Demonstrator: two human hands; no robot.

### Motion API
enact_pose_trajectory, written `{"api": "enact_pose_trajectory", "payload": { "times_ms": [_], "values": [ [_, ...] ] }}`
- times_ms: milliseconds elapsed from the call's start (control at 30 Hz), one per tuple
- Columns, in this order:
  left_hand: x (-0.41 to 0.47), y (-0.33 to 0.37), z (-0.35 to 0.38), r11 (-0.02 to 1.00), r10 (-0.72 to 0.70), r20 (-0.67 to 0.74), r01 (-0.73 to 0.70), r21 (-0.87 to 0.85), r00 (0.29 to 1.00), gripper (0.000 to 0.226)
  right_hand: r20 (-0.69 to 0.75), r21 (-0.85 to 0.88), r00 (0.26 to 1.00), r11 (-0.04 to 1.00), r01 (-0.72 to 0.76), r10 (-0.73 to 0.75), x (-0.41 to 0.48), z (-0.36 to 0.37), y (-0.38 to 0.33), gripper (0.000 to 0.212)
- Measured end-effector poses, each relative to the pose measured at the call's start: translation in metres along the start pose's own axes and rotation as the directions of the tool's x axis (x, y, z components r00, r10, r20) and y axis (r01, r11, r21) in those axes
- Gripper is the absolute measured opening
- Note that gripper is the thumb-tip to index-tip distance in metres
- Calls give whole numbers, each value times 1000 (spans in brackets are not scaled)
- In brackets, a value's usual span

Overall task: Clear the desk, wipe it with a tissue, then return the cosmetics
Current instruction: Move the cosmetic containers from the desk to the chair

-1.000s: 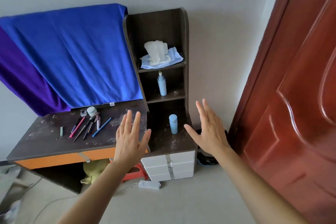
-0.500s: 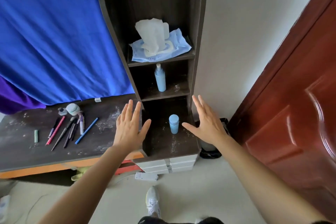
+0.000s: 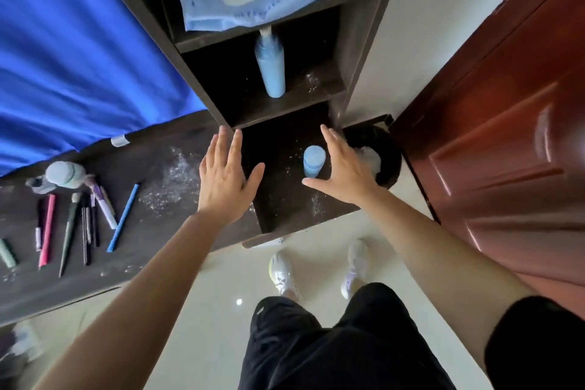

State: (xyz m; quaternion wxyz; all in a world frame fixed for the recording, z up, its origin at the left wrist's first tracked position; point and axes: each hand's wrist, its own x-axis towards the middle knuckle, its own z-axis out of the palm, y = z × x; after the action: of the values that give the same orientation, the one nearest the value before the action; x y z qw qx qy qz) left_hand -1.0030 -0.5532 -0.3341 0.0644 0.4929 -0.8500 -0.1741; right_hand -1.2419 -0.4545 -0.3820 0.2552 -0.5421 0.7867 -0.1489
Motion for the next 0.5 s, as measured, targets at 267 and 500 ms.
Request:
{"api": "enact_pose_trajectory", "payload": {
  "times_ms": [267, 500],
  "values": [
    [16, -6, 19, 997, -72, -46, 73, 10, 996, 75, 72, 63, 995, 995, -72, 67, 40, 44, 16, 61],
    [47, 37, 8, 997, -75, -181, 72, -21, 981, 80, 39, 185, 997, 980, -74, 68, 21, 14, 32, 56]
  ]
}}
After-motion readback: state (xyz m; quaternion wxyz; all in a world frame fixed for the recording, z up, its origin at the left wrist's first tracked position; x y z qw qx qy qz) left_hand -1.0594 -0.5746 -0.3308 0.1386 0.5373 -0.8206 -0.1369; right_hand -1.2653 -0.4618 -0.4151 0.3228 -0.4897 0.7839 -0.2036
